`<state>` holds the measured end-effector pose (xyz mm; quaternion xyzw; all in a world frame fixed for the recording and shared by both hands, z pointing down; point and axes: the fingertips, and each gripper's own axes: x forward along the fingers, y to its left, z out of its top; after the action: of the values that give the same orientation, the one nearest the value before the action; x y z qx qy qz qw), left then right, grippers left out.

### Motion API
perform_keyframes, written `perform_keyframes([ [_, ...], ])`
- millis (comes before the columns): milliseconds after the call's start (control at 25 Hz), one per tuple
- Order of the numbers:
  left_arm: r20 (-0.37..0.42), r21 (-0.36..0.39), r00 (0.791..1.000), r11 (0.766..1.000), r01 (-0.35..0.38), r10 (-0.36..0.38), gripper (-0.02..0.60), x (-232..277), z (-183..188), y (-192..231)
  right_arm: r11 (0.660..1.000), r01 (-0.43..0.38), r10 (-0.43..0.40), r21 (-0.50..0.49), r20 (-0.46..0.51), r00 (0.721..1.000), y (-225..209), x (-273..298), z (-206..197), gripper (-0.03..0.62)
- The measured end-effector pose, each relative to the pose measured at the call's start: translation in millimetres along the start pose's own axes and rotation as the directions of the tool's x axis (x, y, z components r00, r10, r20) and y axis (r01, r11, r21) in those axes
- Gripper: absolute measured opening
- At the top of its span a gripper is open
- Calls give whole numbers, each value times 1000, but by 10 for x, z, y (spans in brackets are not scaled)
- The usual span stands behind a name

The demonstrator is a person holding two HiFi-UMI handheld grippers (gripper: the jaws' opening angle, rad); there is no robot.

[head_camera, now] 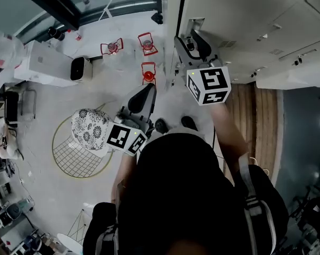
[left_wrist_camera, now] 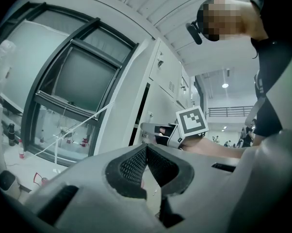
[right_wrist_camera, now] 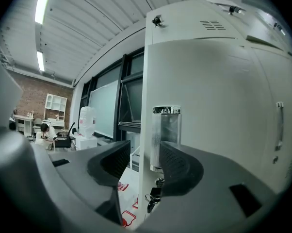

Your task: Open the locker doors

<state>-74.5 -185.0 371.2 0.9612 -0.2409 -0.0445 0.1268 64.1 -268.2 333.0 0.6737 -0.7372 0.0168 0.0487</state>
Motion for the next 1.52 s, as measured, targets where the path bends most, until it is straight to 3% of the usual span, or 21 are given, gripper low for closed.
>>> perform_keyframes([
  [440,-30,-30,988,988,151,-152,18,75,-103,-69,995,96,-96,3,-27,995,15,-411,-47,167],
  [720,-59,-35,972,974,224,-225,18,113,-137,-182,987,159,-159,18,-36,987,-32,-633,-47,119],
  [1520,-76,-29,937,940,339,-340,18,541,-205,-716,985,161,-160,57,-29,987,-131,-1428,-116,92],
])
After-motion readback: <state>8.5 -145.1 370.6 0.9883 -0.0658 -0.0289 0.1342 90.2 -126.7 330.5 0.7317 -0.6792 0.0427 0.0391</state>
